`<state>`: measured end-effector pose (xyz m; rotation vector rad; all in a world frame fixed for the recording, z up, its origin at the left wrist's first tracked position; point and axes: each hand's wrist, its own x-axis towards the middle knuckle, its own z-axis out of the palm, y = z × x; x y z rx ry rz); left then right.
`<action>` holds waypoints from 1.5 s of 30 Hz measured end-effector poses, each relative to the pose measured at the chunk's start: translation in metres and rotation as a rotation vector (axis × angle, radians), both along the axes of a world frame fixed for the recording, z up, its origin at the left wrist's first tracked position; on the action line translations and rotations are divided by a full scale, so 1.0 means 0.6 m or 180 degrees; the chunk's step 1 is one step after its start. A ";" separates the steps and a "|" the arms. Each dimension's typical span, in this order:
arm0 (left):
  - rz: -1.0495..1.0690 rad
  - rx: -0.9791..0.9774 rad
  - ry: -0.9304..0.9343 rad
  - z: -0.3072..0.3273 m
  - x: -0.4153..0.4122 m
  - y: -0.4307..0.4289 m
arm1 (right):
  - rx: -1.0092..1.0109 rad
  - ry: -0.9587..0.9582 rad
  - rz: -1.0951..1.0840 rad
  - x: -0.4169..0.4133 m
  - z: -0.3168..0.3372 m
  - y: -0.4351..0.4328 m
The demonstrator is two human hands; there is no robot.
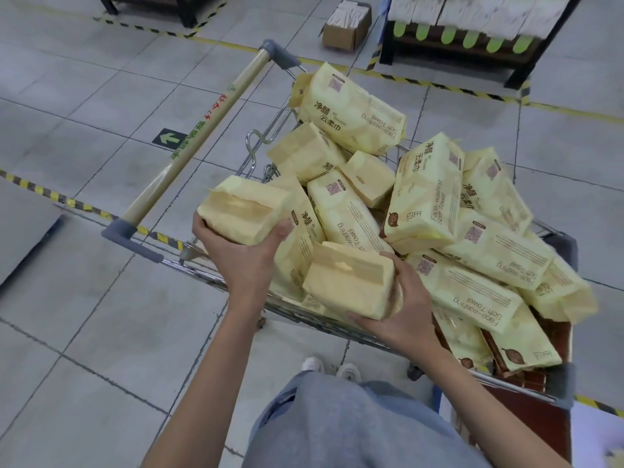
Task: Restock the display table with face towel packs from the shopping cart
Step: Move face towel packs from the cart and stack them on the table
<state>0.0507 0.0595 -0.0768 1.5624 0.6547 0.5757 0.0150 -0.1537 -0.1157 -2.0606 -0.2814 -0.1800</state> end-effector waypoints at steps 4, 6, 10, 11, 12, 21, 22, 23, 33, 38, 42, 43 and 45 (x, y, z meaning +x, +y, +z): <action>-0.0336 -0.0134 -0.0135 0.036 -0.003 -0.040 | 0.0427 -0.0047 -0.0378 -0.019 0.015 -0.032; -0.0441 -0.0296 -0.0177 0.047 -0.005 -0.061 | 0.0816 0.0055 -0.0703 -0.022 0.030 -0.050; -0.0703 -0.0467 -0.0034 0.059 -0.008 -0.100 | 0.1459 0.0212 -0.1162 -0.024 0.049 -0.091; -0.0807 -0.0497 0.0009 0.059 -0.008 -0.108 | 0.1497 0.0212 -0.1228 -0.027 0.049 -0.102; -0.0911 -0.0508 0.0059 0.060 -0.008 -0.117 | 0.1486 0.0213 -0.1314 -0.030 0.048 -0.112; -0.1871 -0.0709 0.0343 0.078 0.011 -0.174 | 0.1859 0.0230 -0.2268 -0.073 0.038 -0.175; -0.2025 -0.0725 0.0375 0.078 0.015 -0.181 | 0.1878 0.0232 -0.2354 -0.079 0.037 -0.176; -0.2175 -0.0737 0.0411 0.076 0.019 -0.189 | 0.1889 0.0229 -0.2466 -0.084 0.037 -0.176; -0.3471 -0.0939 0.0892 0.056 0.050 -0.194 | 0.1828 -0.0160 -0.3975 -0.171 0.028 -0.094; -0.4212 -0.0969 0.1157 0.052 0.056 -0.179 | 0.1710 -0.0400 -0.4818 -0.228 0.040 -0.009; -0.4778 -0.0951 0.1297 0.050 0.035 -0.192 | 0.1667 -0.0554 -0.5523 -0.292 0.038 0.059; -0.4926 -0.0944 0.1348 0.051 0.025 -0.197 | 0.1682 -0.0595 -0.5682 -0.310 0.038 0.077; -0.5240 -0.0910 0.1401 0.051 0.001 -0.209 | 0.1707 -0.0655 -0.5964 -0.344 0.041 0.114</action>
